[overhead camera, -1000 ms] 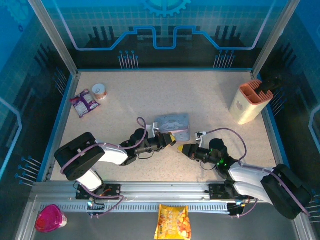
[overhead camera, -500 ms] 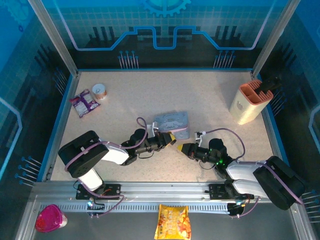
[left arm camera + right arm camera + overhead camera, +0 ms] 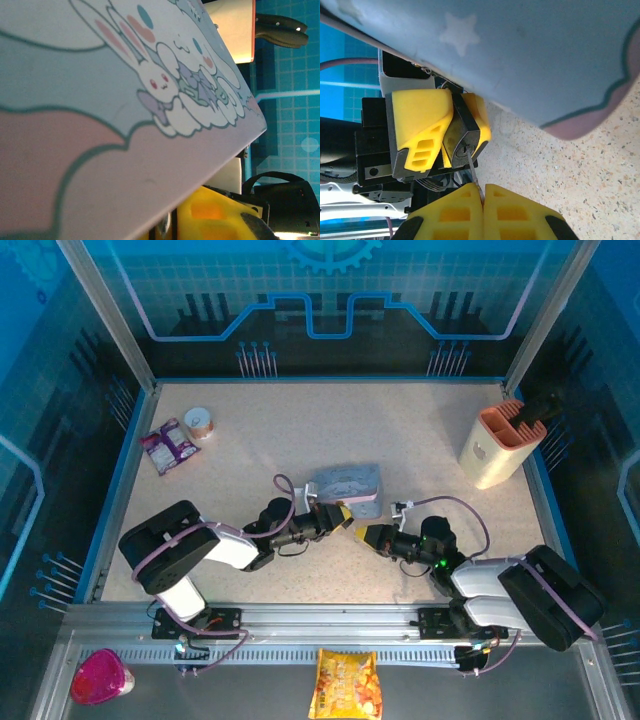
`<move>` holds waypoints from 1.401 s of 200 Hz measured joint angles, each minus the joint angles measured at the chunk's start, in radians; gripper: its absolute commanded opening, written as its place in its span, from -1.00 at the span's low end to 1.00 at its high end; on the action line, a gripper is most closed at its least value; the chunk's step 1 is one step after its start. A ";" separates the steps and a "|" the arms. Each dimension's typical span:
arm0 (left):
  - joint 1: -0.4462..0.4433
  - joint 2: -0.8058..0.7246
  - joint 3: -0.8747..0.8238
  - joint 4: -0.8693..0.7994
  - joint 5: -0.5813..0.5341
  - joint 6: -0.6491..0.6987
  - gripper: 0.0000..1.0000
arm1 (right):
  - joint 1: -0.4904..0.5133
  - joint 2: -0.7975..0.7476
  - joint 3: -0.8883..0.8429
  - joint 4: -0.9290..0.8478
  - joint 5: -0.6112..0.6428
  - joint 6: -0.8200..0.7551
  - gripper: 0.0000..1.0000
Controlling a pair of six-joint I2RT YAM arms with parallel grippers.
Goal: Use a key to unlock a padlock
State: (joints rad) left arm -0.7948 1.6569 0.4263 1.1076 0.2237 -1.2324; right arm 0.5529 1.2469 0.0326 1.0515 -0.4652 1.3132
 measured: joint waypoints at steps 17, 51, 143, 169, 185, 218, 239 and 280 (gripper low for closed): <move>0.000 0.003 -0.003 0.008 -0.001 0.000 -1.00 | 0.000 0.018 0.000 0.019 -0.004 0.005 -1.00; 0.001 0.013 -0.004 0.024 -0.002 0.000 -1.00 | -0.004 0.049 0.000 0.051 -0.011 0.011 -1.00; 0.004 0.014 -0.007 0.027 -0.002 0.000 -1.00 | -0.011 0.070 0.000 0.084 -0.022 0.023 -1.00; 0.004 0.014 -0.008 0.027 -0.002 0.001 -1.00 | -0.011 0.070 0.001 0.083 -0.024 0.023 -1.00; 0.004 0.014 -0.008 0.027 -0.002 0.002 -1.00 | -0.011 0.070 0.002 0.082 -0.026 0.026 -1.00; 0.003 0.014 -0.008 0.027 -0.003 0.003 -1.00 | -0.011 0.070 0.003 0.079 -0.026 0.027 -1.00; 0.001 0.014 -0.008 0.027 -0.009 0.003 -1.00 | -0.011 0.070 0.006 0.076 -0.026 0.027 -1.00; -0.007 0.014 -0.008 0.024 -0.027 0.007 -1.00 | -0.011 0.070 0.006 0.069 -0.026 0.027 -1.00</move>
State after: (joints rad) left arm -0.8021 1.6707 0.4179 1.1316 0.1967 -1.2255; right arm 0.5423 1.3167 0.0391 1.1210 -0.4908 1.3399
